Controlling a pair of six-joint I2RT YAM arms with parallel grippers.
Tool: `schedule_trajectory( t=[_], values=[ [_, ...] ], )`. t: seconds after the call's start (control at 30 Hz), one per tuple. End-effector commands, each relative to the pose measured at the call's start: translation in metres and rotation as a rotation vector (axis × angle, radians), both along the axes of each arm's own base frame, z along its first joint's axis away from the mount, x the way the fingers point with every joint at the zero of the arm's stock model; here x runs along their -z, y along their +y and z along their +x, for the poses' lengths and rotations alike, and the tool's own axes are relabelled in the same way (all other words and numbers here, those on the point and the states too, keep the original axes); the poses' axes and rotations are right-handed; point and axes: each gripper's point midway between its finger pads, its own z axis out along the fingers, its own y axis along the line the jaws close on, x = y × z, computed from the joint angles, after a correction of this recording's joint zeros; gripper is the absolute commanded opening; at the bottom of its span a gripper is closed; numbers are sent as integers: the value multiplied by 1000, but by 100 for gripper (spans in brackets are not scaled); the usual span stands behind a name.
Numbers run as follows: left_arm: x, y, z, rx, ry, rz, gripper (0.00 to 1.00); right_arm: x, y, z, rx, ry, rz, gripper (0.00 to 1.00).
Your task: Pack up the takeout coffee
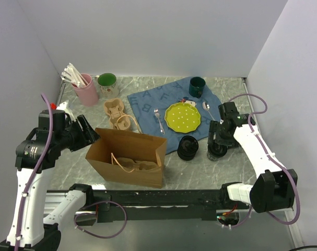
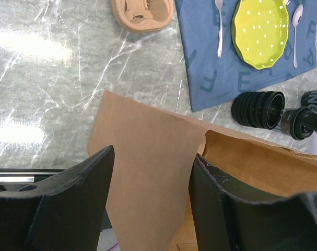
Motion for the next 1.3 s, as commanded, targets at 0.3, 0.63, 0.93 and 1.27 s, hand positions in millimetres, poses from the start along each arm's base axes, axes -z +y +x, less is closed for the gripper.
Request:
schedule_trajectory(
  t=[0.3, 0.63, 0.93, 1.27],
  values=[
    [-7, 0, -2, -7, -13, -8, 62, 5, -2, 7, 30, 6, 18, 84],
    [-10, 4, 2, -27, -12, 13, 64, 10, -6, 7, 42, 30, 7, 84],
    [-12, 7, 3, -38, -12, 22, 64, 10, -7, 13, 28, 13, 5, 77],
    [-7, 8, 6, -45, 2, 30, 65, -16, -10, 20, -10, -39, -14, 72]
  ],
)
